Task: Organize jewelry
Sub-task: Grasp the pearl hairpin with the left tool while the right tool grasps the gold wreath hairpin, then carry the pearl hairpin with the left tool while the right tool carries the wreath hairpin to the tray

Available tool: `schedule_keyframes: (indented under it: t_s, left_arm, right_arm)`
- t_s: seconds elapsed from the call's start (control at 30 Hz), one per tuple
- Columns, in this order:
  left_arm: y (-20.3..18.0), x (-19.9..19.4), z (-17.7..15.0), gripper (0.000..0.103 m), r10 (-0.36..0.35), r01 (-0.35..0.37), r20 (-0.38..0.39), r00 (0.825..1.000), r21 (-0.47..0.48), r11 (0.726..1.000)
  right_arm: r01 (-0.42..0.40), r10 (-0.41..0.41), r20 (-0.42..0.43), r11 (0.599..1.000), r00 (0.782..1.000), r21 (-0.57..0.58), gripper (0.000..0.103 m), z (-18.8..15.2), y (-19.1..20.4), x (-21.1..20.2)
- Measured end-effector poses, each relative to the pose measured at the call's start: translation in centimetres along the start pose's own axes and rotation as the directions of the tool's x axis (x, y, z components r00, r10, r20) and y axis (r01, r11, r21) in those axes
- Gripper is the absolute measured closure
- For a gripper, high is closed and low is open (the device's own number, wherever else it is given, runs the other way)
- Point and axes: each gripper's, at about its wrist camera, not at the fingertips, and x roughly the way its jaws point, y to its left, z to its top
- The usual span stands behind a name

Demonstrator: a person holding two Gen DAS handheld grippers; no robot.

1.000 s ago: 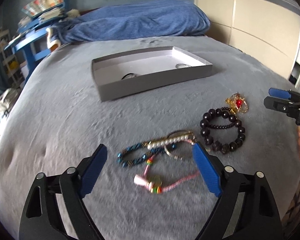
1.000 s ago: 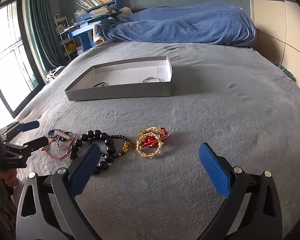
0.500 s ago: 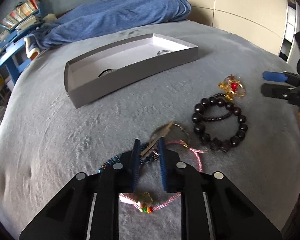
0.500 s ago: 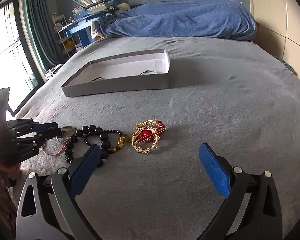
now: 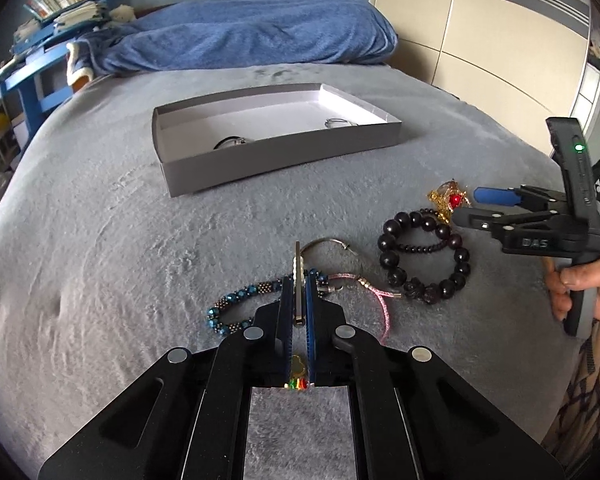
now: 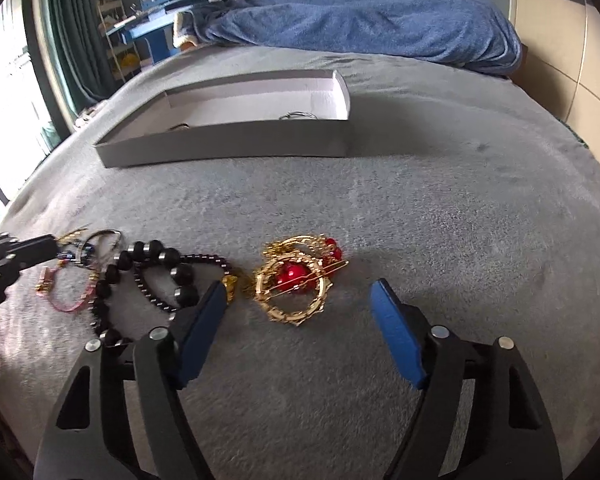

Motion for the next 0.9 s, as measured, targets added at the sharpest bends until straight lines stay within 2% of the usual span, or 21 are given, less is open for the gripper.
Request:
schedule_keyframes:
  t_s: [0.03, 0.1, 0.13, 0.17, 0.2, 0.6, 0.9]
  left_arm:
    - [-0.1, 0.0, 0.0, 0.097, -0.001, 0.001, -0.001, 1.0, 0.0, 1.0]
    - [-0.2, 0.1, 0.0, 0.097, -0.006, 0.006, -0.001, 1.0, 0.002, 1.0]
    - [-0.2, 0.1, 0.0, 0.097, -0.007, 0.007, -0.002, 1.0, 0.005, 1.0]
    - [-0.3, 0.1, 0.0, 0.097, -0.004, 0.004, -0.001, 1.0, 0.009, 1.0]
    - [-0.3, 0.1, 0.1, 0.097, -0.003, 0.003, 0.002, 1.0, 0.011, 1.0]
    - [0.0, -1.4, 1.8, 0.097, 0.016, -0.015, 0.065, 0.998, -0.011, 1.0]
    - [0.4, -1.5, 4.2, 0.097, 0.039, -0.038, 0.074, 0.997, -0.012, 0.999]
  right_arm:
    - [0.006, -0.006, -0.005, 1.0, 1.0, -0.003, 0.035, 0.0, 0.0, 0.2]
    - [0.012, -0.012, -0.012, 1.0, 1.0, -0.001, 0.049, 0.0, -0.2, 0.7]
    - [0.01, -0.01, -0.009, 1.0, 1.0, -0.001, 0.053, 0.0, -0.2, 0.7]
    - [0.007, -0.007, -0.004, 1.0, 1.0, -0.001, 0.066, 0.0, -0.2, 0.6]
    - [0.008, -0.008, 0.001, 1.0, 1.0, 0.001, 0.067, 0.0, -0.3, 0.4]
    - [-0.046, 0.041, 0.091, 0.998, 0.995, 0.052, 0.067, 0.5, -1.3, -3.4]
    - [-0.08, 0.073, 0.145, 0.996, 0.987, 0.038, 0.067, 2.9, -0.8, -4.7]
